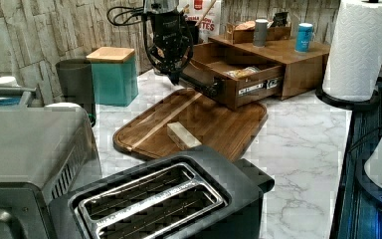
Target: Close the drawer.
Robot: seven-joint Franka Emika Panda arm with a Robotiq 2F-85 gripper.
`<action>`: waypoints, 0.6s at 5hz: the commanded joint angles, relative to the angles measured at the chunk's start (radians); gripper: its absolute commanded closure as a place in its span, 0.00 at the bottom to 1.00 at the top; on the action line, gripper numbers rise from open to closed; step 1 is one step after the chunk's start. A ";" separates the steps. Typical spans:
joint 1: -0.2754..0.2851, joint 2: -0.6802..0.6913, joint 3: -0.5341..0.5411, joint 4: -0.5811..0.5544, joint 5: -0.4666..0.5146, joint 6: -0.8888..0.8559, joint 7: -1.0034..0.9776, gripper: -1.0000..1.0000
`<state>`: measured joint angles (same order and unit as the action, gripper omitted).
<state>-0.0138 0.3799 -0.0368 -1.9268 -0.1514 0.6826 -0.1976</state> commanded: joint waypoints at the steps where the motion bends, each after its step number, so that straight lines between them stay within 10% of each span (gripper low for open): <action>1: -0.006 0.039 -0.036 0.169 -0.065 0.065 0.019 1.00; 3: -0.041 0.130 -0.031 0.288 -0.013 -0.016 -0.006 1.00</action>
<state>-0.0248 0.4700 -0.0556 -1.8145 -0.1981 0.6436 -0.1978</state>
